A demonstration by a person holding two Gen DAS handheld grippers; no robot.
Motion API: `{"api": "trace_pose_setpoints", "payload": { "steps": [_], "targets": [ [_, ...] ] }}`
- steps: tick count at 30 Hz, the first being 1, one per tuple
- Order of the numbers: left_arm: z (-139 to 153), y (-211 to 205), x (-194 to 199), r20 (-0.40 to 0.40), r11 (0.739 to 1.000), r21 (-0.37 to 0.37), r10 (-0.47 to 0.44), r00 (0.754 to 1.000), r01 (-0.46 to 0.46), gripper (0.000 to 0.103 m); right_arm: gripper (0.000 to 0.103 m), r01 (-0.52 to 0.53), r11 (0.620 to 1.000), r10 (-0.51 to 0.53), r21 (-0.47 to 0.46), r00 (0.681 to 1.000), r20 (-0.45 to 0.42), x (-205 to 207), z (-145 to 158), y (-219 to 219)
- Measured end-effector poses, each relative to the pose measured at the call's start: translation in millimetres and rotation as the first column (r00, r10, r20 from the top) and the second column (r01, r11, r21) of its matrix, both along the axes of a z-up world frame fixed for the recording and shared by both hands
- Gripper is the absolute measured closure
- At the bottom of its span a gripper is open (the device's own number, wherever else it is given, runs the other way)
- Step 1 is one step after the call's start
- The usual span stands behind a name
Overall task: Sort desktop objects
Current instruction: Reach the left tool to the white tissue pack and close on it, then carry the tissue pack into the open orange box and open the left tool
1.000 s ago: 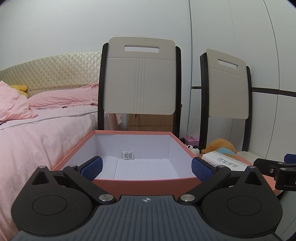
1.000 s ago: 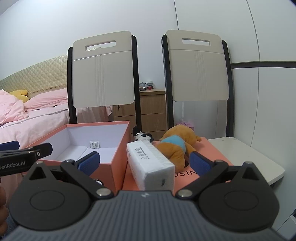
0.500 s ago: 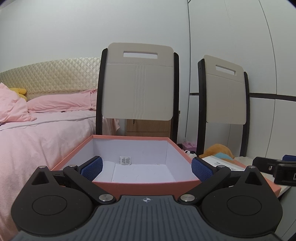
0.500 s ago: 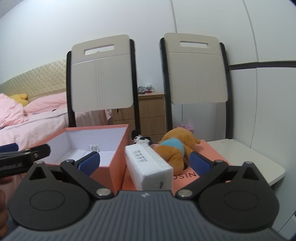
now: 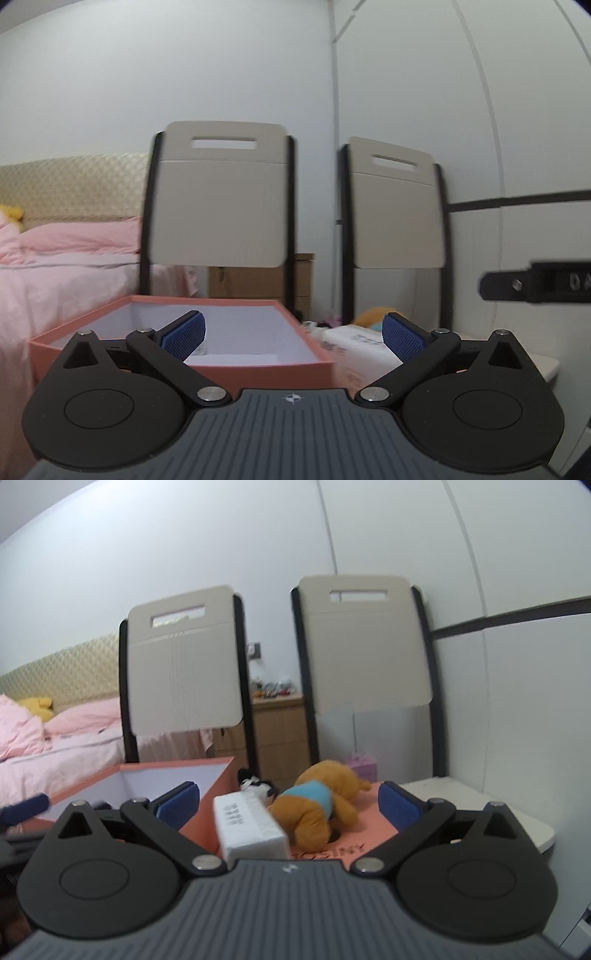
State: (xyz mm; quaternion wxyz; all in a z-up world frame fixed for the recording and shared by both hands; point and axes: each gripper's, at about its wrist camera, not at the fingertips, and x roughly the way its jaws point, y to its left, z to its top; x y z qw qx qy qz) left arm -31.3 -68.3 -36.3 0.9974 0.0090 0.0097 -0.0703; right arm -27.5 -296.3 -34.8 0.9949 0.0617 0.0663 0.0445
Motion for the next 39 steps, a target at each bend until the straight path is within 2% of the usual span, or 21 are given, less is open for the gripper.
{"api": "trace_pose_setpoints", "payload": {
  "steps": [4,9,13,17,20,23,24,28,33,39],
  "targets": [
    [-11.1,-40.8,7.8,0.029,0.995,0.095,-0.003,1.000,0.000,0.000,0.000,-0.001,1.000,0.001,0.007,1.000,0.002,-3.6,-2.7,-14.8],
    [-22.4,-93.9,28.9,0.032,0.991,0.133,-0.027,0.999,0.023,0.000,0.000,0.013,0.998,-0.014,0.069,1.000,0.017,-8.4,-3.5,-46.0],
    [-35.2,-134.8,50.5,0.036,0.983,0.172,0.053,0.998,-0.059,0.000,0.000,0.019,0.992,-0.021,0.121,1.000,0.013,-10.6,-6.1,-69.3],
    [-47.4,-155.3,73.0,-0.026,0.973,0.197,0.132,0.991,-0.125,0.000,0.000,0.009,0.989,-0.010,0.148,1.000,0.007,-13.8,-8.9,-84.5],
    [-56.2,-160.2,83.1,-0.079,0.969,0.214,0.147,0.986,-0.127,0.002,0.000,0.005,0.988,-0.006,0.157,1.000,0.007,-17.2,-10.9,-92.8],
    [-58.7,-160.4,86.7,-0.090,0.963,0.234,0.160,0.983,-0.135,0.018,0.000,0.004,0.985,-0.006,0.170,1.000,0.010,-20.3,-12.5,-98.5],
    [-58.0,-159.5,87.4,-0.089,0.961,0.240,0.162,0.983,-0.137,0.030,0.000,0.006,0.985,-0.008,0.174,1.000,0.010,-21.0,-12.8,-99.9],
    [-49.3,-149.4,86.1,-0.103,0.967,0.226,0.143,0.984,-0.117,0.040,0.000,0.022,0.982,-0.025,0.189,1.000,0.013,-22.5,-13.8,-102.1],
    [-28.7,-129.7,73.5,-0.113,0.985,0.164,0.076,0.991,-0.057,0.043,0.000,0.038,0.980,-0.043,0.194,0.999,0.023,-23.0,-13.5,-96.6],
    [6.7,-101.5,45.0,-0.034,0.995,0.097,0.001,0.999,0.002,0.044,0.000,0.053,0.975,-0.065,0.214,0.997,0.052,-22.0,-10.7,-83.7]
  ]
}}
